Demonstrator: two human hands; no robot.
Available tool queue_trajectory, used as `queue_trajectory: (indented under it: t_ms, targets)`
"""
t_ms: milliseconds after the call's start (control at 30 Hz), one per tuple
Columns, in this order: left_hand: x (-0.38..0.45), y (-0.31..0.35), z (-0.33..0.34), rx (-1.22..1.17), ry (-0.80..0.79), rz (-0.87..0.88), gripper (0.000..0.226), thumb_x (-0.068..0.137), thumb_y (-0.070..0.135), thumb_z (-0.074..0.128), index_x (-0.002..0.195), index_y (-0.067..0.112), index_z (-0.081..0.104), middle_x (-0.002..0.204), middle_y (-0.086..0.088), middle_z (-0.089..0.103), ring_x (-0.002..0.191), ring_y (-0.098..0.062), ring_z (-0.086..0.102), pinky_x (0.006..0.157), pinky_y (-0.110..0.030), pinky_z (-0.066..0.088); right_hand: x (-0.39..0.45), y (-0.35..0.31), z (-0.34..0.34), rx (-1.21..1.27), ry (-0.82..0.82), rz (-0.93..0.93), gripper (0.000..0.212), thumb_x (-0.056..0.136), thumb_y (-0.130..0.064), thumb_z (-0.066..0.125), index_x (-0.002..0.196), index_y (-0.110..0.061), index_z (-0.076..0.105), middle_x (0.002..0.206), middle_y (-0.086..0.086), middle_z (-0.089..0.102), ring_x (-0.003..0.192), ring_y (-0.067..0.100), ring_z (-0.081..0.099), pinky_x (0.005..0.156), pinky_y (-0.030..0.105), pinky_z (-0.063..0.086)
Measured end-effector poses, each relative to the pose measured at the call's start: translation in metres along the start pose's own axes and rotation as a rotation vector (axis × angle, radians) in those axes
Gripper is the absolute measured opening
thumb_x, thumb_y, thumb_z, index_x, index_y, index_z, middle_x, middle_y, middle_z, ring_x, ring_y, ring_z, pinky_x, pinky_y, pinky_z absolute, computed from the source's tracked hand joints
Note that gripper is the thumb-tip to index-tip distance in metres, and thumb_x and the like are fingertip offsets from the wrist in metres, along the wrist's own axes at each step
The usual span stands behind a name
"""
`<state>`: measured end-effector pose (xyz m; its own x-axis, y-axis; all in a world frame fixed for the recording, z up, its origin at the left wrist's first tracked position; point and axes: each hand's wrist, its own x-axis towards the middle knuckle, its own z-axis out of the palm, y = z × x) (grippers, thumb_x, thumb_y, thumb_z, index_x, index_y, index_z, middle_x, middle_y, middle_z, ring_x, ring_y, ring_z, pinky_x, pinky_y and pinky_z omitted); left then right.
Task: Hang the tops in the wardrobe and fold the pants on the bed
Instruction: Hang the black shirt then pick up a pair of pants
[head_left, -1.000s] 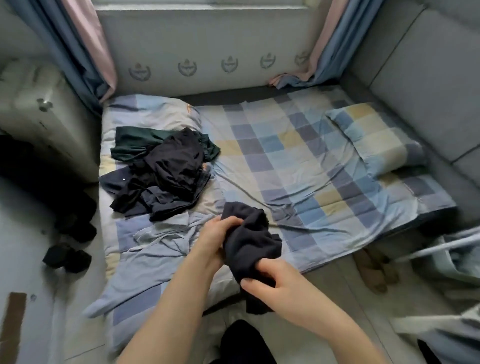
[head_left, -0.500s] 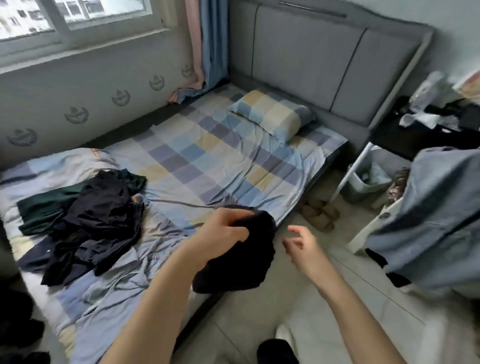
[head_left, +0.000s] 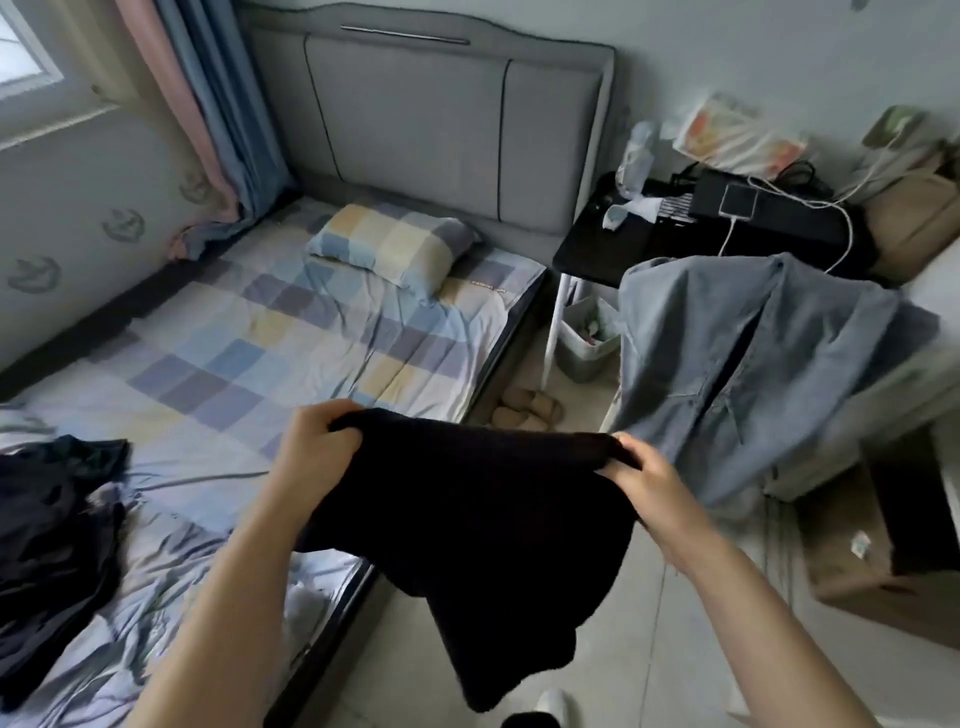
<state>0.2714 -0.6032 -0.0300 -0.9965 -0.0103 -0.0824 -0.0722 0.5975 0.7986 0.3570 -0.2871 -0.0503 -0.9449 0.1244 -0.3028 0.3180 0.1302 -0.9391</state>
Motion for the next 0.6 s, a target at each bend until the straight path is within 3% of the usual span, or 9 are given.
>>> queue_trajectory:
  t_ms: [67, 167, 200, 267, 367, 433, 500, 600]
  targets:
    - [0.008, 0.015, 0.027, 0.002, -0.086, 0.014, 0.058, 0.072, -0.007, 0.051, 0.07, 0.049, 0.066, 0.06, 0.018, 0.064, 0.064, -0.012, 0.06, 0.06, -0.027, 0.044, -0.001, -0.021, -0.026, 0.154, -0.044, -0.025, 0.014, 0.086, -0.019, 0.062, 0.094, -0.022, 0.073, 0.093, 0.002, 0.074, 0.087, 0.015, 0.07, 0.071, 0.023, 0.053]
    - [0.004, 0.056, 0.067, -0.047, -0.535, 0.088, 0.047, 0.075, 0.021, 0.071, 0.103, 0.058, 0.062, 0.096, 0.03, 0.066, 0.093, 0.005, 0.063, 0.08, -0.018, 0.048, -0.007, -0.051, -0.049, 0.343, -0.026, -0.014, 0.013, 0.088, -0.019, 0.063, 0.089, -0.021, 0.076, 0.095, 0.005, 0.074, 0.09, 0.017, 0.07, 0.076, 0.025, 0.055]
    - [0.0, 0.073, 0.085, -0.058, -0.704, 0.13, 0.057, 0.071, 0.035, 0.078, 0.119, 0.057, 0.056, 0.109, 0.032, 0.062, 0.104, 0.007, 0.06, 0.089, -0.02, 0.048, -0.008, -0.058, -0.056, 0.366, -0.009, -0.015, 0.012, 0.088, -0.02, 0.063, 0.088, -0.02, 0.076, 0.095, 0.006, 0.074, 0.09, 0.018, 0.07, 0.081, 0.029, 0.054]
    - [-0.012, 0.103, 0.118, -0.087, -0.856, 0.251, 0.08, 0.066, 0.045, 0.084, 0.137, 0.045, 0.046, 0.125, 0.029, 0.057, 0.119, 0.004, 0.055, 0.099, -0.024, 0.046, -0.012, -0.073, -0.059, 0.362, -0.017, -0.014, 0.012, 0.086, -0.027, 0.067, 0.087, -0.018, 0.075, 0.096, 0.009, 0.073, 0.094, 0.021, 0.069, 0.088, 0.034, 0.052]
    - [-0.024, 0.142, 0.159, -0.237, -0.799, 0.304, 0.053, 0.068, 0.046, 0.081, 0.116, 0.032, 0.062, 0.11, 0.017, 0.07, 0.105, 0.0, 0.065, 0.083, -0.016, 0.051, -0.014, -0.086, -0.068, 0.284, -0.059, -0.003, 0.029, 0.078, -0.036, 0.064, 0.087, -0.009, 0.07, 0.091, 0.014, 0.07, 0.093, 0.024, 0.067, 0.085, 0.037, 0.05]
    - [-0.017, 0.154, 0.177, -0.287, -0.737, 0.307, 0.038, 0.077, 0.042, 0.076, 0.106, 0.021, 0.068, 0.099, 0.007, 0.074, 0.096, -0.007, 0.069, 0.079, -0.023, 0.054, -0.01, -0.088, -0.085, 0.234, -0.014, 0.003, 0.033, 0.073, -0.031, 0.058, 0.087, -0.001, 0.061, 0.083, 0.014, 0.057, 0.085, 0.024, 0.057, 0.078, 0.038, 0.043]
    - [-0.006, 0.155, 0.188, -0.311, -0.664, 0.334, 0.012, 0.092, 0.023, 0.065, 0.091, 0.012, 0.069, 0.082, 0.001, 0.07, 0.078, -0.011, 0.064, 0.074, -0.032, 0.049, -0.009, -0.092, -0.101, 0.226, 0.028, 0.022, 0.025, 0.067, -0.024, 0.051, 0.08, -0.005, 0.061, 0.075, 0.008, 0.05, 0.074, 0.018, 0.05, 0.067, 0.031, 0.038]
    - [0.022, 0.158, 0.198, -0.332, -0.541, 0.34, 0.045, 0.095, -0.001, 0.051, 0.064, 0.028, 0.067, 0.059, 0.013, 0.054, 0.058, -0.002, 0.046, 0.058, -0.02, 0.039, -0.005, -0.094, -0.127, -0.019, 0.168, 0.021, 0.015, 0.063, -0.023, 0.05, 0.065, -0.022, 0.065, 0.06, 0.003, 0.051, 0.062, 0.014, 0.048, 0.059, 0.028, 0.034]
